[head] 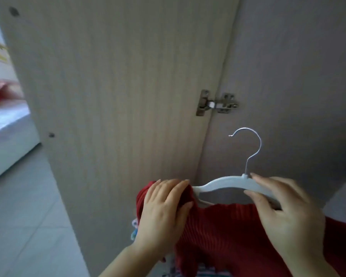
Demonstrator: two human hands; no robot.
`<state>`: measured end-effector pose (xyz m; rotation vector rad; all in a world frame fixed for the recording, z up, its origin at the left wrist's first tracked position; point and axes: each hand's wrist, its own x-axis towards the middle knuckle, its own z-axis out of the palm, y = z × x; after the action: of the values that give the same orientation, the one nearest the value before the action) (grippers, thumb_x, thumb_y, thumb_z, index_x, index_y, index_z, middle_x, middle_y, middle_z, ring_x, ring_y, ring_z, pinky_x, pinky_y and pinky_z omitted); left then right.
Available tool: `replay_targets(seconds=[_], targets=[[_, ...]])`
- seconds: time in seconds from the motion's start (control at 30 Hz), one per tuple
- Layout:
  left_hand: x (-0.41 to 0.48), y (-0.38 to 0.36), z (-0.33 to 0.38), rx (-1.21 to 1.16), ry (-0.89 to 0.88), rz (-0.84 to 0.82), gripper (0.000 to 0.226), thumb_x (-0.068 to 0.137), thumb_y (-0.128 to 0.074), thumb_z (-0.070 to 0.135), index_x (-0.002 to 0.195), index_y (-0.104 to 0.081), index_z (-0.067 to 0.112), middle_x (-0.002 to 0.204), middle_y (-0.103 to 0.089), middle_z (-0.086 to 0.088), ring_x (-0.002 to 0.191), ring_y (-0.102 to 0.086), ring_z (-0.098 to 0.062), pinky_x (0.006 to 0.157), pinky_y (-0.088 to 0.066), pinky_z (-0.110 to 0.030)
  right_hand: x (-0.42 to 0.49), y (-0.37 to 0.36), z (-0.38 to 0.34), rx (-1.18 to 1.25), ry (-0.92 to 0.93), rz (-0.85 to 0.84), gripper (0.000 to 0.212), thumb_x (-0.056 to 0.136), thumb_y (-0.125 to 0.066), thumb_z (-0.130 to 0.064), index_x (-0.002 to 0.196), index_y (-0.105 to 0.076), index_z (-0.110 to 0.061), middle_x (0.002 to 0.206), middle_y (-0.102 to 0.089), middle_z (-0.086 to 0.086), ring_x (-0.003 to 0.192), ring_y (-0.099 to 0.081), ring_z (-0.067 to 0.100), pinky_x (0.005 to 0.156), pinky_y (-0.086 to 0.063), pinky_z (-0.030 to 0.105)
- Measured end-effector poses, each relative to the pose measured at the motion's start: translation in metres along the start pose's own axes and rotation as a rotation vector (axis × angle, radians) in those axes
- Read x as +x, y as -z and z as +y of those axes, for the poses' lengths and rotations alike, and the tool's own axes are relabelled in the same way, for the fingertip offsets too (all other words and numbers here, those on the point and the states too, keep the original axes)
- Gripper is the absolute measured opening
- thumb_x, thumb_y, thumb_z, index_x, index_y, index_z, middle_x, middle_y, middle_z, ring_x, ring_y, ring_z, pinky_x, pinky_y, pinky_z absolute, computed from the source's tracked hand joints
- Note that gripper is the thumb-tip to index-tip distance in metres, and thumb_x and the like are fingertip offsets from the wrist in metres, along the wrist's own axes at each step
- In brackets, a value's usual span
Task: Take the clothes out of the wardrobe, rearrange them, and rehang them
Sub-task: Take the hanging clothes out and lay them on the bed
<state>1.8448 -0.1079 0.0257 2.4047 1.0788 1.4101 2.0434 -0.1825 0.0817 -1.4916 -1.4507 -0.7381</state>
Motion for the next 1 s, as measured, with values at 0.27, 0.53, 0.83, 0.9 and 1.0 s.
replay_targets(seconds=[0.27,0.53,0.83,0.9,1.0], targets=[[-0.077,0.121,-0.08,0.262,0.27,0.14,0.032,0.086,-0.048,0.037,0.117,-0.049,0.029,0.109,-0.061,0.006,0.104,-0.052,-0.01,0.096,-0.043,-0.039,-0.024,-0.094,-0.129,0.352,0.118,-0.118,0.029,0.079,-0.061,-0.035,0.094,-0.074,-0.015,0.084,-0.068,0.003,0.079,-0.054,0.01,0.062,-0.042,0.024],[-0.147,0.252,-0.159,0.457,0.483,0.311,0.028,0.088,-0.047,0.037,0.114,-0.054,0.029,0.109,-0.061,0.011,0.106,-0.053,-0.007,0.106,-0.03,-0.035,-0.042,-0.172,-0.298,0.644,0.157,-0.308,0.028,0.069,-0.07,-0.031,0.094,-0.073,-0.02,0.087,-0.06,-0.009,0.071,-0.049,0.013,0.055,-0.039,0.021],[-0.21,0.399,-0.269,0.618,0.656,0.508,0.024,0.087,-0.049,0.035,0.105,-0.061,0.026,0.102,-0.063,0.01,0.1,-0.052,-0.005,0.094,-0.044,-0.051,-0.062,-0.256,-0.504,0.799,0.293,-0.453,0.033,0.064,-0.067,-0.03,0.093,-0.074,-0.016,0.076,-0.064,0.001,0.057,-0.048,0.008,0.058,-0.035,0.012],[-0.221,0.425,-0.289,0.653,0.695,0.544,0.025,0.087,-0.049,0.035,0.102,-0.065,0.023,0.1,-0.064,0.009,0.098,-0.052,-0.005,0.091,-0.046,-0.051,-0.067,-0.273,-0.541,0.84,0.335,-0.476,0.034,0.064,-0.068,-0.029,0.094,-0.073,-0.015,0.076,-0.064,0.002,0.057,-0.049,0.009,0.06,-0.034,0.011],[-0.236,0.458,-0.316,0.711,0.748,0.572,0.028,0.088,-0.047,0.036,0.1,-0.067,0.021,0.099,-0.065,0.008,0.096,-0.056,-0.009,0.091,-0.046,-0.05,-0.073,-0.302,-0.589,0.923,0.372,-0.516,0.033,0.065,-0.068,-0.028,0.098,-0.068,-0.022,0.078,-0.064,0.001,0.06,-0.05,0.008,0.057,-0.032,0.007]])
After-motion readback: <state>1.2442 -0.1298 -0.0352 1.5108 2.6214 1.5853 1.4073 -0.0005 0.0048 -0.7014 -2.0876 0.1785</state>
